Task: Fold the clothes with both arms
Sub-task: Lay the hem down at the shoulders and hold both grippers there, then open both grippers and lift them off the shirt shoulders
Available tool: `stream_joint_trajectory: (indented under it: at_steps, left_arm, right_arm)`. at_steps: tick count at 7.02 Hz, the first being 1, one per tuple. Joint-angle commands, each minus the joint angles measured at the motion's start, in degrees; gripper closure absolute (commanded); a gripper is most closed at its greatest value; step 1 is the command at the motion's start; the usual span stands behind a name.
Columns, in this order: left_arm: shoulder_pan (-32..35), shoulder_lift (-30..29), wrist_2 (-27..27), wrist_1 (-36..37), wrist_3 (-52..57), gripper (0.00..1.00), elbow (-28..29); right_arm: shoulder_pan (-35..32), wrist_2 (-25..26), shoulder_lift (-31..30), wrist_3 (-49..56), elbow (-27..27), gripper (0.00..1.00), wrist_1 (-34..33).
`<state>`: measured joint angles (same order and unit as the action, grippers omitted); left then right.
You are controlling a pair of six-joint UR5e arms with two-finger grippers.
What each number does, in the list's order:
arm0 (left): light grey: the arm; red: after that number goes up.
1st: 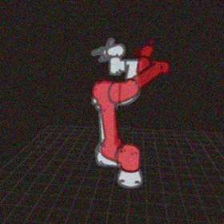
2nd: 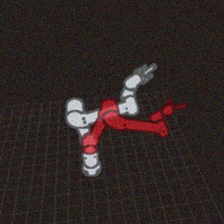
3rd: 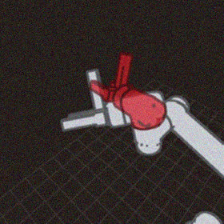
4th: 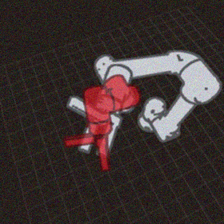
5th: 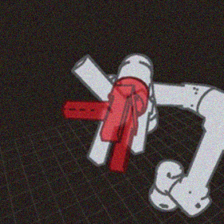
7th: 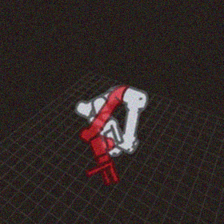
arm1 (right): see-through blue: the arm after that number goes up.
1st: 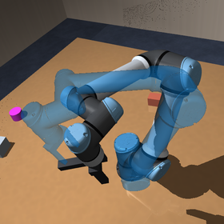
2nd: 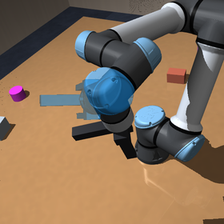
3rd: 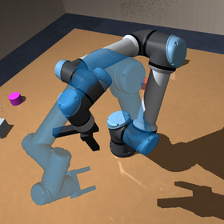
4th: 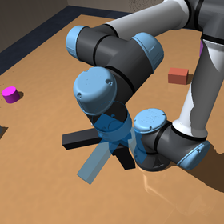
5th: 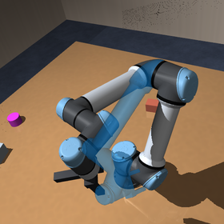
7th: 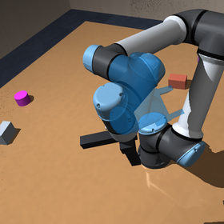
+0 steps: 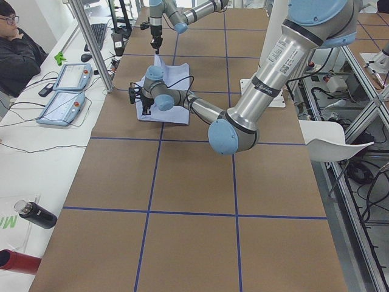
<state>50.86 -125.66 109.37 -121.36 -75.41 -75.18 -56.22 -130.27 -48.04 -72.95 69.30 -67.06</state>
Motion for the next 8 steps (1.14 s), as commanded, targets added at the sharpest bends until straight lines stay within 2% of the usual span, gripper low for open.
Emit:
stream_joint_trajectory:
  at_steps: [1,4,8]
  left_arm:
    - [-0.15,-0.55,-0.03,-0.63,0.0,1.0,0.82]
    - [-0.32,-1.87,-0.21,-0.63,0.0,1.0,3.11]
    - [-0.85,-2.57,-0.21,-0.63,0.0,1.0,3.38]
  right_arm:
    - [0.33,0.72,-0.21,0.0,-0.74,1.0,0.0]
    - [0.33,0.72,-1.09,0.0,-0.75,1.0,0.0]
    - [0.33,1.07,-0.74,0.0,-0.66,1.0,0.18]
